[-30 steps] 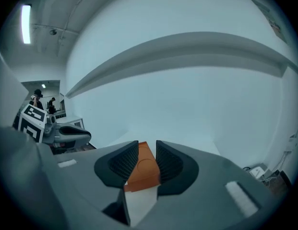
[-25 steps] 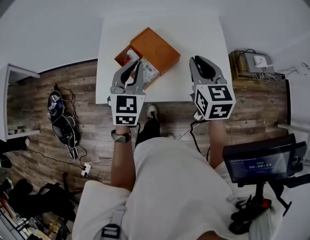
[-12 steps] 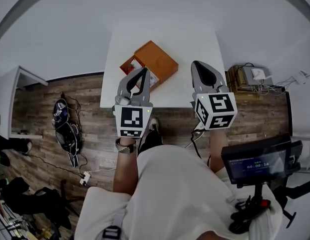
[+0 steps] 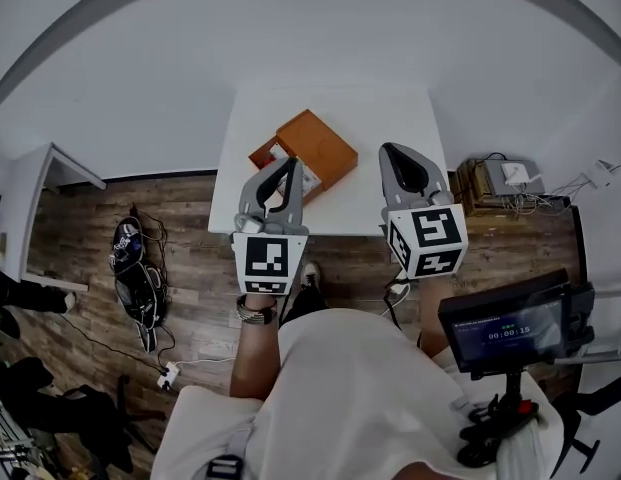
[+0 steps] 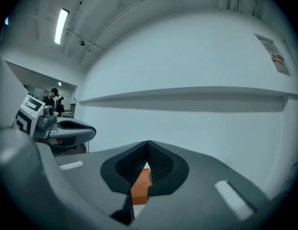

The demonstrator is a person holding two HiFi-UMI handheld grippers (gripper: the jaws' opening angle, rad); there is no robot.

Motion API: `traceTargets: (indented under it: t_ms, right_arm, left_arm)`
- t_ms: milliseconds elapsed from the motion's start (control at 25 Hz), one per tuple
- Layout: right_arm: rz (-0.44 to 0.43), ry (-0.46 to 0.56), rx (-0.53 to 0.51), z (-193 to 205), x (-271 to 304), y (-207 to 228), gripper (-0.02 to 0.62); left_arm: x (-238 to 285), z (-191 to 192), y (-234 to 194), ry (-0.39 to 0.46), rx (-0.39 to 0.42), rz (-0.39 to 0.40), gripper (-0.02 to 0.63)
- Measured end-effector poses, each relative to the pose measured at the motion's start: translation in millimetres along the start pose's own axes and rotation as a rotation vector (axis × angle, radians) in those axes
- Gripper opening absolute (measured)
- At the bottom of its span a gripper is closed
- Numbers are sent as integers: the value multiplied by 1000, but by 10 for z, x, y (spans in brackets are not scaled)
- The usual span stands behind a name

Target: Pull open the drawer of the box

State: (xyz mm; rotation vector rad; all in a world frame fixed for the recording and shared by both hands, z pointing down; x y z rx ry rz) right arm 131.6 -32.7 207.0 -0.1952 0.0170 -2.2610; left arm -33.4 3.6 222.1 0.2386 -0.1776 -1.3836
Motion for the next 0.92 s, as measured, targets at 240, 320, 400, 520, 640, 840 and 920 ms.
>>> traceTargets:
  t_ms: [240, 320, 400, 520, 640, 840, 920]
  right_arm:
    - [-4, 16, -1, -15, -7, 37, 2]
    - [-7, 22, 2, -16, -17, 41, 2]
    - [-9, 27, 3, -19, -31, 38, 2]
    - [-12, 35, 0, -39, -41, 27, 2]
    - [-12, 40, 0, -73, -50, 28, 2]
    - [-8, 42, -2, -108, -73, 40, 2]
    - [-7, 46, -4, -133, -75, 52, 2]
  left_arm:
    - [11, -12, -20, 7, 5, -21, 6]
    - [15, -19, -28, 9, 6, -30, 6]
    - [15, -27, -30, 11, 5, -33, 6]
    - [13, -23, -42, 9, 1, -40, 6]
    - [13, -33, -36, 9, -4, -38, 6]
    - [-10, -72, -38, 18, -9, -40, 6]
    - [-8, -108, -63, 29, -11, -50, 6]
Point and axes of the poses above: the fingertips, and each gripper's own axes: x forward along the fingers, y to its right, z out of its underside, the point moved 4 cm from there along -x, backward along the fingers, and after that the axes turned 8 degrees about -z, right-handed, at the moved point
